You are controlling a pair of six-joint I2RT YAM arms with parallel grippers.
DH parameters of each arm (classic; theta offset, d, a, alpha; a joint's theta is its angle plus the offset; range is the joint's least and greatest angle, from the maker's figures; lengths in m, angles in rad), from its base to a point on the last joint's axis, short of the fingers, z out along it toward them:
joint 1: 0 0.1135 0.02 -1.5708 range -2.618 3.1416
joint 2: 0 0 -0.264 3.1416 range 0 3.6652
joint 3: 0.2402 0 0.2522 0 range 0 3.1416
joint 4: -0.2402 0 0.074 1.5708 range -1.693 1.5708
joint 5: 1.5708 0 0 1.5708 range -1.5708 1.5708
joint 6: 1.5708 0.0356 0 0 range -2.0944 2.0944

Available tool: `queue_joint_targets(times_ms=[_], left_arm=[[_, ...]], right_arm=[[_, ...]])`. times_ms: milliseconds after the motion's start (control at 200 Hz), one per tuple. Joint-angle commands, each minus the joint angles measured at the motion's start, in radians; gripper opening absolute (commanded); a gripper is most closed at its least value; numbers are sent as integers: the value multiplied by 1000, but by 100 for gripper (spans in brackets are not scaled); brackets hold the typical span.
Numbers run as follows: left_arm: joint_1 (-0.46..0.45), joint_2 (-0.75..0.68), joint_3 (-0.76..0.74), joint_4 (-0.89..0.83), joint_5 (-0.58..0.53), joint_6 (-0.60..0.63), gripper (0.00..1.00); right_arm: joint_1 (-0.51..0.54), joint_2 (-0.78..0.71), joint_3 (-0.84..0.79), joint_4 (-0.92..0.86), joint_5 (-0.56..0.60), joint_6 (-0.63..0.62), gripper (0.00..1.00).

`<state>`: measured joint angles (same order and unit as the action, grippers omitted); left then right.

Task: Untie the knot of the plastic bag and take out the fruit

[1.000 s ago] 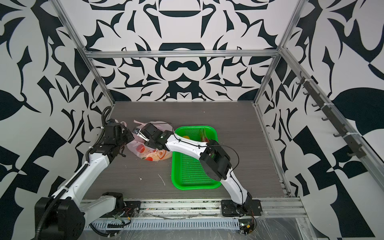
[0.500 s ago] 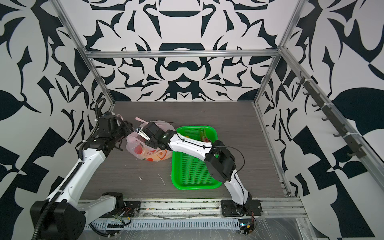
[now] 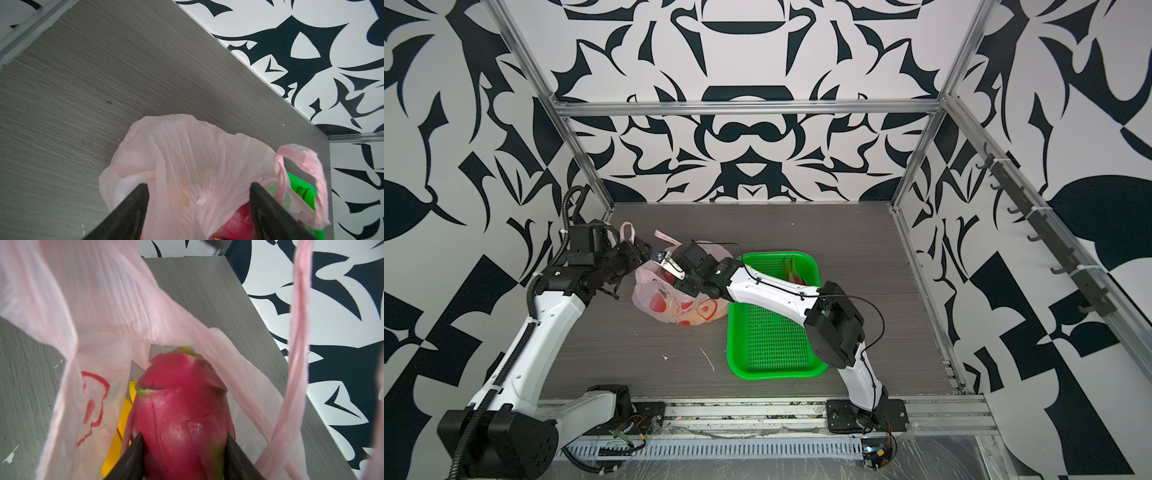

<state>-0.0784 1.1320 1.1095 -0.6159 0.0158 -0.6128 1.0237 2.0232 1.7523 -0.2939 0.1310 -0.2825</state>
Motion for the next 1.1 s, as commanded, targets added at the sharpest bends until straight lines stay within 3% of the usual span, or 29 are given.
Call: queue_joint_targets(times_ms=[0, 440, 745, 895, 1095], left_arm=[[-14, -22, 48, -113, 101, 37, 80], [-14, -119, 169, -395, 29, 48, 81], [-14, -139, 252, -455, 31, 47, 83], [-14, -126, 288, -459, 79, 45, 84], [-14, -103, 347, -518, 224, 41, 84]], right_arm=[[4, -56, 28, 106, -18, 31, 0], [3, -26, 73, 131, 13, 67, 0], [2, -38, 79, 141, -10, 72, 0], [2, -43, 85, 132, -32, 77, 0], [-1, -40, 107, 113, -57, 81, 0]])
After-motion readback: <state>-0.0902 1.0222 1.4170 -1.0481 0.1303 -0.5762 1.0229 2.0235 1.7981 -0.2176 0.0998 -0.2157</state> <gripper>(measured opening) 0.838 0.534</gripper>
